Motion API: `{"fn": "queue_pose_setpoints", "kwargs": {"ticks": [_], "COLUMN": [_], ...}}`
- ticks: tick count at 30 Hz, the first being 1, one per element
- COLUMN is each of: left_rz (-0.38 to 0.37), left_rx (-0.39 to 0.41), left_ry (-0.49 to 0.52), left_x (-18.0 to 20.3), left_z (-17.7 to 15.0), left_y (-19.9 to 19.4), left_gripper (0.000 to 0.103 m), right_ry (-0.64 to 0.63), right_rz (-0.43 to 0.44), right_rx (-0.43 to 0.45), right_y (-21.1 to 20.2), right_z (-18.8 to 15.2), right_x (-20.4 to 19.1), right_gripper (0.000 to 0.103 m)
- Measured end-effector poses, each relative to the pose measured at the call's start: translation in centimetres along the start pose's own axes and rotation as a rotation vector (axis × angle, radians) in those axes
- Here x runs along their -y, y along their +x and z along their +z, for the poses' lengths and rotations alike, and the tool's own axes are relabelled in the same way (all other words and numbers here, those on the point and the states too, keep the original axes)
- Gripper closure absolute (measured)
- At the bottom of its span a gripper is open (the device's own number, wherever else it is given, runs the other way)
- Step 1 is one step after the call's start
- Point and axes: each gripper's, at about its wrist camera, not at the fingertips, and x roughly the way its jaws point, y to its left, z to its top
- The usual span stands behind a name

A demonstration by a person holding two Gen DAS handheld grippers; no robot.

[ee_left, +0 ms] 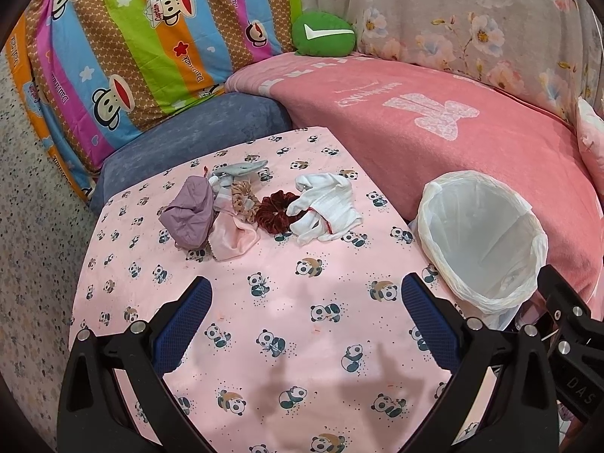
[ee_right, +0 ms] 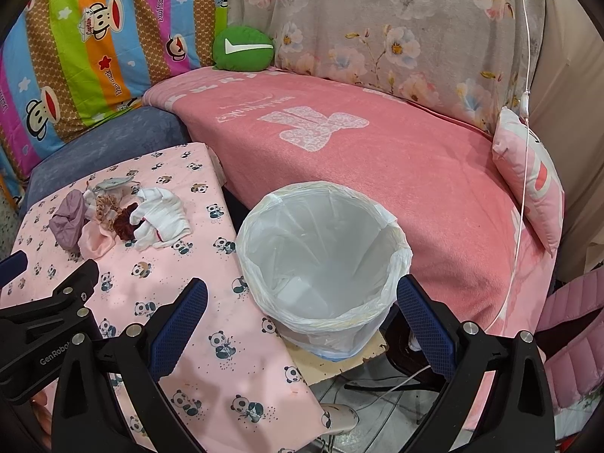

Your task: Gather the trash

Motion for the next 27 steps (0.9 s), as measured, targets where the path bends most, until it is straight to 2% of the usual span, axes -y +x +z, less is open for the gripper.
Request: {"fn": "queue_pose_setpoints", "kwargs": {"ticks": [27], "left_rz": [-0.025], "left_rx": [0.031], "left_ry": [0.026], "left_x": [-0.03], "left_z": [0.11], "left_y": [-0.01], "left_gripper": [0.007], "right_ry": [0.013], "right_rz": [-0.009], "right_rx": [0.009], "right_y": [-0.24], "right_z": [0.36], "right_x": [-0.02], "right_gripper": [0.005]}}
